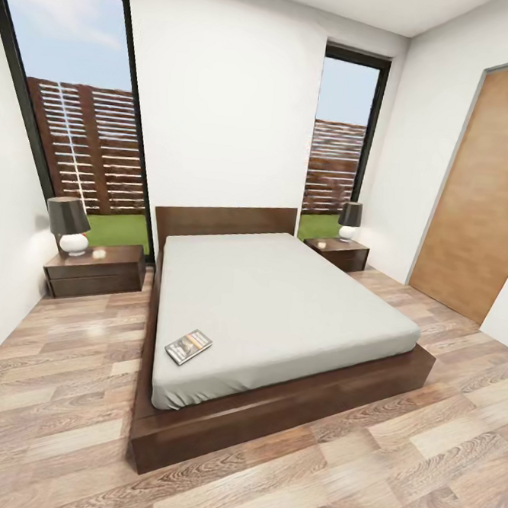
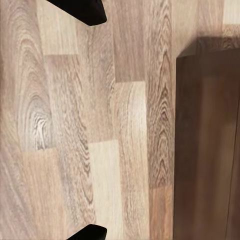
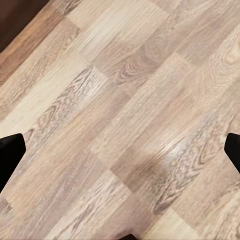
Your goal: In the bedroom, move the book from the bed onto either nightstand, and place the two sandals side by side next to the bed.
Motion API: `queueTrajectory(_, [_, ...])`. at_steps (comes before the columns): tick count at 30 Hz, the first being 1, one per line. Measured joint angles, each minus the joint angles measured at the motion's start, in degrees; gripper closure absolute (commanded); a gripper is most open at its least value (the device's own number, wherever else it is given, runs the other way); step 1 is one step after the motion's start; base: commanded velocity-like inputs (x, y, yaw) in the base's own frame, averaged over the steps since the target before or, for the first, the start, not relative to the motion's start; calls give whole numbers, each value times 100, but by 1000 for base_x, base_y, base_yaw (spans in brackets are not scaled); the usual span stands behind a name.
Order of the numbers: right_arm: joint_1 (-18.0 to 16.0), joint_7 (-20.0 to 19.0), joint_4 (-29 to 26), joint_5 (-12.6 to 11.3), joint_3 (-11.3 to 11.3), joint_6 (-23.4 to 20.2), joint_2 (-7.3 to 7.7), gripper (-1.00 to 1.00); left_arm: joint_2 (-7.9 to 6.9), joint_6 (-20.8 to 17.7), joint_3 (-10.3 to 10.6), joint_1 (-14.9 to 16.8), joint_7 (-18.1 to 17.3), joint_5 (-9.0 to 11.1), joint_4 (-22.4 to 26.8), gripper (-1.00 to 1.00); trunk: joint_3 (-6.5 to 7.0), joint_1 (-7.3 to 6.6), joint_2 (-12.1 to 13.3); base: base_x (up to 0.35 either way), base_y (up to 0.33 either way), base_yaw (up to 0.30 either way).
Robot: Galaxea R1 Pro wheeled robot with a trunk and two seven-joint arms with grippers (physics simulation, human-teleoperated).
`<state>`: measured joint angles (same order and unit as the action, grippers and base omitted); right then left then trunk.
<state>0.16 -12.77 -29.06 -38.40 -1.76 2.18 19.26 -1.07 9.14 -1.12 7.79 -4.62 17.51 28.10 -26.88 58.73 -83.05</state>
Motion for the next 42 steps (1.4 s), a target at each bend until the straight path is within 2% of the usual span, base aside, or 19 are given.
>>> queueTrajectory(42, [0, 25, 25, 0, 1, -4, -1, -100, 1, -1, 9, -1, 0, -1, 0, -100, 0, 0, 0, 0, 0, 276])
